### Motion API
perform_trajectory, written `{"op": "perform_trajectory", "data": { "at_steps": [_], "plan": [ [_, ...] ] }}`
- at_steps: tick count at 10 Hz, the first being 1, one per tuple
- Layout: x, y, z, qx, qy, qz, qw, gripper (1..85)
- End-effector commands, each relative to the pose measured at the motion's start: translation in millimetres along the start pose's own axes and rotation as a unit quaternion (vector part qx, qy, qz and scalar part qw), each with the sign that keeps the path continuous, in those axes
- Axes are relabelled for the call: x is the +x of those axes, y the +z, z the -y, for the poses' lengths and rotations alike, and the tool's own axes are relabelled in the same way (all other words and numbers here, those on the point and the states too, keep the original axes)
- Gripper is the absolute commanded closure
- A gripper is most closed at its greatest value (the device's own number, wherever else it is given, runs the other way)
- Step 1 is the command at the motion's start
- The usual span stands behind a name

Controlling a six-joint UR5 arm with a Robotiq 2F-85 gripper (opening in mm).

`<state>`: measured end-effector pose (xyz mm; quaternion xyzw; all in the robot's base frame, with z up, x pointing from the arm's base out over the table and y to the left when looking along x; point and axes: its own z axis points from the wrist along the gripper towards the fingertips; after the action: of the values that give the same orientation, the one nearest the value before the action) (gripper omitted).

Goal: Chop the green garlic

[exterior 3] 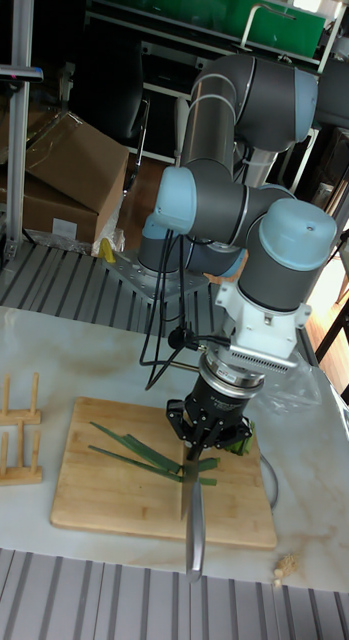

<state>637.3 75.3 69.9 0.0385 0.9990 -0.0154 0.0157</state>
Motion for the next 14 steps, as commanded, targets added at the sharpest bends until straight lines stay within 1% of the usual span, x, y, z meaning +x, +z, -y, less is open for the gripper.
{"op": "perform_trajectory", "data": {
  "at_steps": [1, 6, 9, 10, 12, 13, 14],
  "plan": [
    [-0.4, 1.9, -0.5, -0.005, 0.002, 0.0, 1.0, 84.3],
    [-2.1, 6.1, -2.0, -0.006, 0.004, 0.002, 1.0, 84.3],
    [2.3, 10.0, -6.0, -0.005, 0.008, 0.005, 0.9999, 84.3],
    [4.4, 9.1, -5.8, -0.006, 0.007, 0.002, 1.0, 84.3],
    [12.6, -0.4, -7.9, 0.001, 0.012, -0.012, 0.9999, 84.3],
    [13.9, -3.2, -9.2, 0.002, 0.015, -0.015, 0.9998, 84.3],
    [14.7, -0.5, -9.5, -0.006, 0.012, -0.015, 0.9998, 84.3]
  ]
}}
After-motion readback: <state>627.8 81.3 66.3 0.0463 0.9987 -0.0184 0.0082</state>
